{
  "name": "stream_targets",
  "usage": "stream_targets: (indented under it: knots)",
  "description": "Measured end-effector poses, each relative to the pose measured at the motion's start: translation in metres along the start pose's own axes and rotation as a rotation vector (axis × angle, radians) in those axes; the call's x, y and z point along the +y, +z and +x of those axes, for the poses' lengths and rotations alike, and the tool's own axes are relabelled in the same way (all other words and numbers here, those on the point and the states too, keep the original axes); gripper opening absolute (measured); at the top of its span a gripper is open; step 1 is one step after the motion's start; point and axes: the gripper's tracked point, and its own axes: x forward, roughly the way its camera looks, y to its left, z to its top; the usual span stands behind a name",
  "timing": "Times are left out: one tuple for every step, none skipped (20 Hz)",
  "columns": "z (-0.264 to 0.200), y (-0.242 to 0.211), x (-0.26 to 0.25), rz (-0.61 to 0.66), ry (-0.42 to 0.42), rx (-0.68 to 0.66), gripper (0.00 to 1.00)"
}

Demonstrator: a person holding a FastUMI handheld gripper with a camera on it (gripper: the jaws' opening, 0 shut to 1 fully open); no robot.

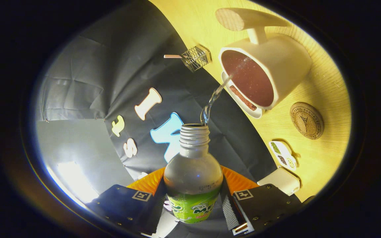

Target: Take the bottle from table, then pour the juice into the cup, finally place the bottle on the coaster

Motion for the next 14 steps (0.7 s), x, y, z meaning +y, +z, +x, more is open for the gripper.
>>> stream_targets:
  knots:
    - [0.001,0.001,0.000,0.011,-0.005,-0.003,0.76]
    - [0.000,0.003,0.000,0.022,-0.006,-0.009,0.75]
    - [-0.001,0.005,0.002,0.034,-0.009,-0.016,0.75]
    - [-0.001,0.007,0.002,0.046,-0.014,-0.021,0.75]
    - [-0.002,0.009,0.001,0.057,-0.017,-0.031,0.75]
    - [-0.002,0.012,0.002,0.066,-0.018,-0.037,0.75]
    - [-0.001,0.011,0.001,0.071,-0.021,-0.039,0.75]
    - [0.000,0.011,0.001,0.074,-0.023,-0.040,0.75]
    - [0.000,0.012,0.001,0.071,-0.023,-0.040,0.75]
    - [0.002,0.013,0.001,0.069,-0.025,-0.042,0.76]
    - [0.002,0.014,0.001,0.070,-0.025,-0.044,0.75]
    - [0.002,0.016,0.002,0.072,-0.024,-0.047,0.75]
    - [0.002,0.016,0.000,0.074,-0.027,-0.048,0.75]
    - [0.003,0.017,-0.001,0.074,-0.027,-0.049,0.75]
